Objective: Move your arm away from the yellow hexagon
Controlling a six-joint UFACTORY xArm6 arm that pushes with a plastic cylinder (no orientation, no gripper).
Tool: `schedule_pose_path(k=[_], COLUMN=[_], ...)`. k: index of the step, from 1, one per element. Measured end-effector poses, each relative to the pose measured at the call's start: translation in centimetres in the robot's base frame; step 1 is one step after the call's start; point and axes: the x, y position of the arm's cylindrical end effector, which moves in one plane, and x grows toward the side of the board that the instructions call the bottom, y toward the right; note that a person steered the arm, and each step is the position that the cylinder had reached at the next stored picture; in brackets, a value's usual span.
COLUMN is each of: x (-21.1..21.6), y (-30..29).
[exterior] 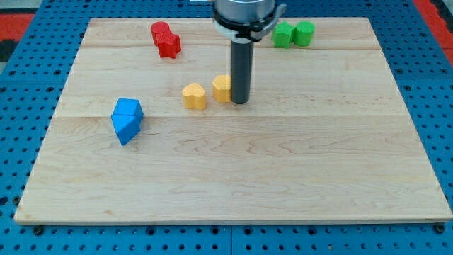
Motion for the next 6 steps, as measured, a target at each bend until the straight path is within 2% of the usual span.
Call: schedule_pose_path(k=[1, 2, 5, 6], x=[-0.9, -4.1, -4.6, -5.4], y=[2.2, 3.0, 3.1, 10.2])
